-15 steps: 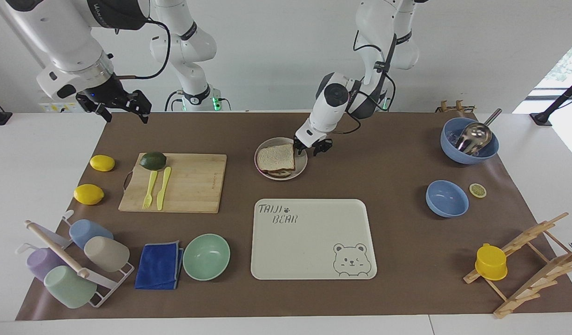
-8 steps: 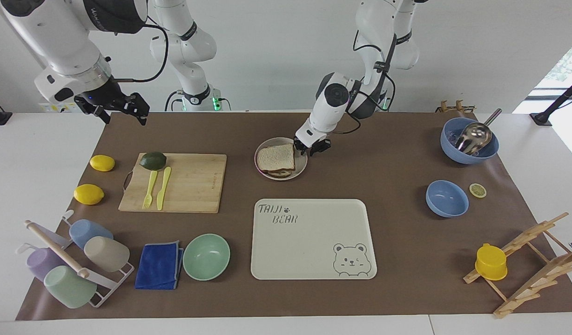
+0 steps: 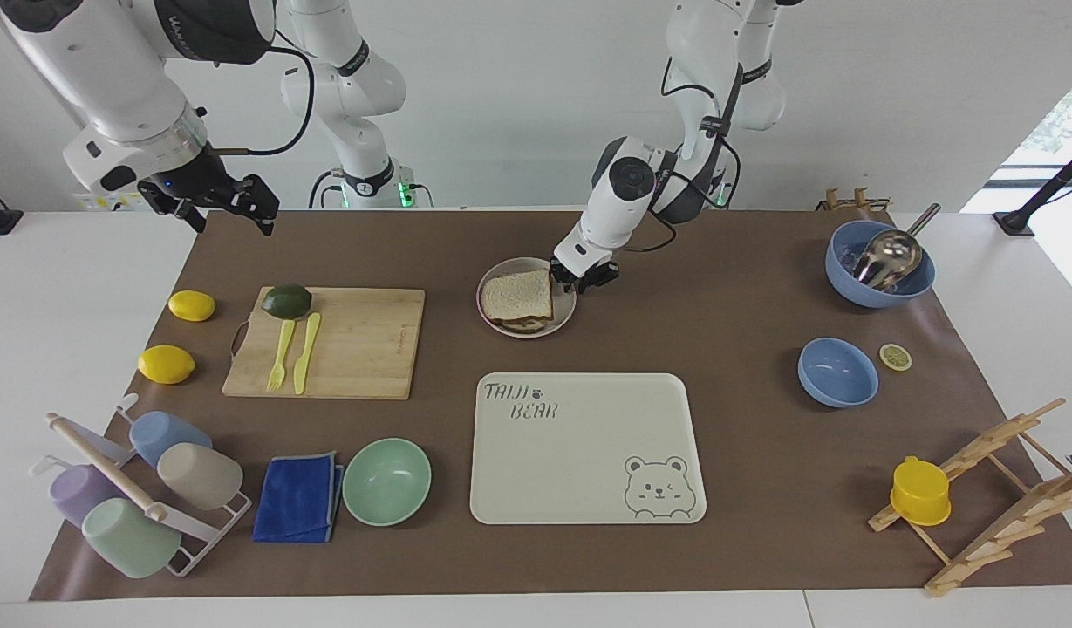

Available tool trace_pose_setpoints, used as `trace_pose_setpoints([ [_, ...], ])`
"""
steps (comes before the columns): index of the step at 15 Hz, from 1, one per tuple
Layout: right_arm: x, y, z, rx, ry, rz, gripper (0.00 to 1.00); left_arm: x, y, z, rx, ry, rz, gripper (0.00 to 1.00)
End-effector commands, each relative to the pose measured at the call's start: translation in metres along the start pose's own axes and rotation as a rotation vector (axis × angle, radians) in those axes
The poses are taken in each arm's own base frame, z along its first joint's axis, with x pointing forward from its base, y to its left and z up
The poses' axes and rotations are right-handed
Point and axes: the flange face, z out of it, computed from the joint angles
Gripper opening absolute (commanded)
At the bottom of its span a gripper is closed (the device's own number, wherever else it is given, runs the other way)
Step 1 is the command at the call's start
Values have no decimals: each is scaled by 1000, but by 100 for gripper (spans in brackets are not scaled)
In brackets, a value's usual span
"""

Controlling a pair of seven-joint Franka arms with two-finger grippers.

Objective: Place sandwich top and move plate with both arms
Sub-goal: 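Grasp the plate rim with the left gripper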

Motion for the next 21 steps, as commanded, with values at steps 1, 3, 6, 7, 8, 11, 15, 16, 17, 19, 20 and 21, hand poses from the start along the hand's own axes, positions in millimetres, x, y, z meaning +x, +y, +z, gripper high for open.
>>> trace_pose_setpoints([
  [1,5,3,-5,8,49,-21,100,-3,-2,5,-13,7,-10,27],
  [3,6,0,-5,35,55,-27,100,-3,-2,5,-14,6,-11,27],
  [6,4,4,-5,41,46,-19,100,-2,-2,5,-16,14,-11,15],
  [7,5,4,-5,41,49,-18,100,-2,-2,5,-16,14,-11,11],
  [8,5,4,-5,39,51,-18,100,-2,-2,5,-16,14,-11,4],
  [11,5,4,-5,39,51,-18,100,0,-4,4,-17,14,-16,0],
  [15,4,4,-5,38,49,-18,100,3,-7,2,-18,10,-23,0],
  [16,4,4,-5,38,48,-18,100,6,-8,3,-23,5,-33,0],
  [17,4,4,-5,38,49,-18,100,13,-13,-3,-41,7,-59,0],
  [19,4,5,-5,35,48,-18,100,26,-18,-23,-55,-12,-58,0],
  [20,4,5,-5,34,46,-17,100,38,-22,-42,-65,-24,-63,0],
  [21,4,5,-5,34,46,-17,100,51,-29,-63,-78,-34,-63,0],
])
